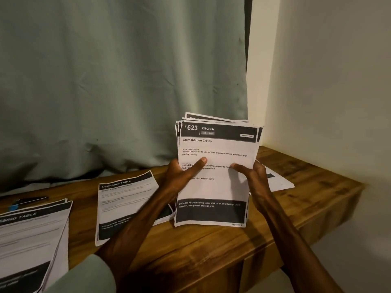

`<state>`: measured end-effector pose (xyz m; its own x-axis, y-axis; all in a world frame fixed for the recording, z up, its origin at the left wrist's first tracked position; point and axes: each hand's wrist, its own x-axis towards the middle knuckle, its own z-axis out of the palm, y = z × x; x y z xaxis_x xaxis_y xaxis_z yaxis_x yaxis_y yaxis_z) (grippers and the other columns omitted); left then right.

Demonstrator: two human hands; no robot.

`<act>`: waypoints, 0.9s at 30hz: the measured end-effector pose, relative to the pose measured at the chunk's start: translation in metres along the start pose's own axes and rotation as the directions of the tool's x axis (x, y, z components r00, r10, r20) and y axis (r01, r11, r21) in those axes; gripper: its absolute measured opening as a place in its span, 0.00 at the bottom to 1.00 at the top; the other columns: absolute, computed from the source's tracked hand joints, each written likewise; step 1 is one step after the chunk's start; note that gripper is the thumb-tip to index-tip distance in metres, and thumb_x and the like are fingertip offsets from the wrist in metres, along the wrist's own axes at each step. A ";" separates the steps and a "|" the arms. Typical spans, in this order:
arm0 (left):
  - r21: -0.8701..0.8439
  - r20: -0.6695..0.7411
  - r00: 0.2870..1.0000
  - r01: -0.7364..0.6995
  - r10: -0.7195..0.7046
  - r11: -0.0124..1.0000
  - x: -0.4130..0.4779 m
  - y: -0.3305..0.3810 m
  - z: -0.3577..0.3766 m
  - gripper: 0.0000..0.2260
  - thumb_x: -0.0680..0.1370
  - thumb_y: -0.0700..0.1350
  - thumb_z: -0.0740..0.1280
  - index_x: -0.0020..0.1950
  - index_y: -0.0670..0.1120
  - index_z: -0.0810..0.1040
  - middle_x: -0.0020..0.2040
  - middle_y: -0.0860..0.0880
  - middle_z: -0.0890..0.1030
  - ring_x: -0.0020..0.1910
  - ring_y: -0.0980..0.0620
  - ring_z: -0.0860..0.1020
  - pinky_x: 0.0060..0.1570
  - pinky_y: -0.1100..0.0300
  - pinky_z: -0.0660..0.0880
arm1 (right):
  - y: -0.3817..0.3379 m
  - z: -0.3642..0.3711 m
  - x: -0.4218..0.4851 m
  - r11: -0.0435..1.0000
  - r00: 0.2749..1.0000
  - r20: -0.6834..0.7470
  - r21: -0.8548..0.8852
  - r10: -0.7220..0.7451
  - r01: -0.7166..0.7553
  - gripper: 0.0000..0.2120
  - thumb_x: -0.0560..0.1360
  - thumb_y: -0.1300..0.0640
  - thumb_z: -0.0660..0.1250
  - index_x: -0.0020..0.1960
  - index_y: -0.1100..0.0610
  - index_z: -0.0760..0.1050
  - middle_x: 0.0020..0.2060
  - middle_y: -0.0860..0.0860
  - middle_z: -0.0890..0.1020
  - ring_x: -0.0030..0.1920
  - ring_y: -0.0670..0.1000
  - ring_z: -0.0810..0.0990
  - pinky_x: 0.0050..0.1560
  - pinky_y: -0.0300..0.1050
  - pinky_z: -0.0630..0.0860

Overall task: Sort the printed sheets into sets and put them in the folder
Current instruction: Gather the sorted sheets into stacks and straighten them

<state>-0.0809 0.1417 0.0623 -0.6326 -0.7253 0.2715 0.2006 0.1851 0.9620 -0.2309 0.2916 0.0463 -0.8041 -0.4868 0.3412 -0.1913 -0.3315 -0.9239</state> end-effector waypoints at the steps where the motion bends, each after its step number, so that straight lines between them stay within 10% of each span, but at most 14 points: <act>1: -0.023 -0.012 1.000 0.002 -0.003 1.000 0.001 0.004 0.002 0.20 0.71 0.51 0.79 0.60 0.47 0.80 0.51 0.51 0.86 0.42 0.58 0.86 0.35 0.67 0.79 | -0.003 0.001 0.001 1.000 1.000 -0.005 -0.004 -0.003 0.003 0.14 0.77 0.59 0.73 0.60 0.49 0.75 0.52 0.41 0.82 0.53 0.47 0.80 0.48 0.41 0.74; 11: -0.130 -0.100 0.977 -0.200 0.188 0.971 0.016 0.061 -0.004 0.17 0.76 0.52 0.75 0.56 0.41 0.81 0.46 0.44 0.87 0.42 0.45 0.87 0.39 0.56 0.82 | -0.028 0.009 0.014 0.991 0.992 0.023 -0.059 -0.122 0.123 0.10 0.77 0.52 0.72 0.55 0.46 0.75 0.50 0.40 0.81 0.50 0.44 0.80 0.44 0.38 0.73; 19: 0.033 -0.146 0.962 -0.227 0.230 0.973 0.035 0.088 -0.003 0.23 0.77 0.61 0.71 0.32 0.45 0.76 0.33 0.43 0.83 0.34 0.43 0.84 0.41 0.51 0.81 | -0.065 0.021 0.023 0.988 0.984 -0.114 -0.081 -0.137 0.128 0.17 0.80 0.40 0.64 0.48 0.54 0.77 0.40 0.49 0.82 0.40 0.46 0.79 0.40 0.36 0.71; 27: 0.041 -0.139 0.963 -0.229 0.233 0.972 0.029 0.085 -0.003 0.13 0.74 0.48 0.70 0.45 0.37 0.83 0.38 0.38 0.85 0.36 0.38 0.85 0.40 0.46 0.82 | -0.075 0.024 0.037 0.986 0.966 -0.211 -0.103 -0.149 0.130 0.17 0.81 0.43 0.65 0.49 0.57 0.79 0.43 0.52 0.82 0.40 0.50 0.78 0.39 0.42 0.70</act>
<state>-0.0800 0.1343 0.1521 -0.4584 -0.7471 0.4814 0.3097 0.3735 0.8744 -0.2332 0.2788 0.1321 -0.8670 -0.2502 0.4310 -0.3513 -0.3066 -0.8847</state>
